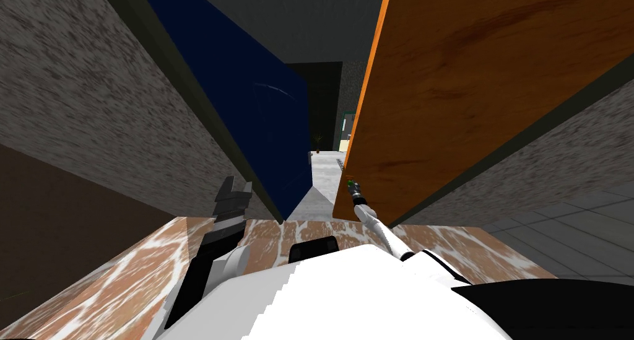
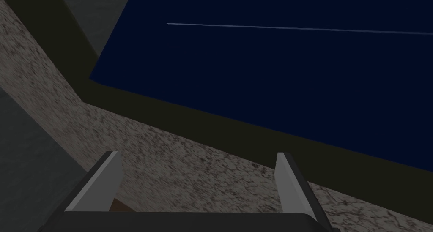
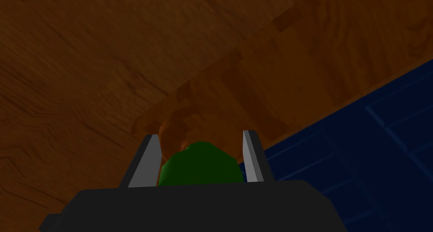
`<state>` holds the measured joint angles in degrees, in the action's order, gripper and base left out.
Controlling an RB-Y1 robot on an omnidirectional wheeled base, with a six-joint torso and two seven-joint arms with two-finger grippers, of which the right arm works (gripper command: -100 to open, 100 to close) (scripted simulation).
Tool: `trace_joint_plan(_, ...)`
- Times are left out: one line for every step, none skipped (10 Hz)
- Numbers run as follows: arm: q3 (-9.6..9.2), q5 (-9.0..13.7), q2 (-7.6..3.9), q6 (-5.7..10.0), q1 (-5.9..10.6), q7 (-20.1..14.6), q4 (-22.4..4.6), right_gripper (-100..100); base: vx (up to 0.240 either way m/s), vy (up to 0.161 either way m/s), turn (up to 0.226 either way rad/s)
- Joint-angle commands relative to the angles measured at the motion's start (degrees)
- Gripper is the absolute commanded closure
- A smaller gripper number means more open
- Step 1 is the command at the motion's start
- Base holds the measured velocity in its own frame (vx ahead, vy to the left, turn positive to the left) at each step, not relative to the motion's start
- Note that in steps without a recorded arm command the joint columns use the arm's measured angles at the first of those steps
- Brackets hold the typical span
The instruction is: Push the door open
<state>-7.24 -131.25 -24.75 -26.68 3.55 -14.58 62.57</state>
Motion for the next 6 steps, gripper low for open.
trace_joint_plan(-0.26,0.3,-0.15,-0.78,0.73,-2.0,-0.2,100,0.04,-0.003,-0.017)
trace_joint_plan(-0.65,1.0,0.02,-1.1,1.07,-4.1,-0.4,100,0.046,-0.005,-0.043)
trace_joint_plan(-0.65,1.0,0.02,-1.1,1.07,-4.4,-0.4,100,0.037,-0.006,-0.025)
trace_joint_plan(-1.07,1.8,0.21,-1.45,1.45,-6.7,-0.7,100,0.04,-0.01,-0.04)
trace_joint_plan(-1.49,2.6,0.4,-1.79,1.83,-8.1,-1.0,100,0.07,-0.014,-0.071)
trace_joint_plan(-1.49,2.6,0.4,-1.79,1.83,-9.1,-1.0,100,0.056,-0.004,-0.022)
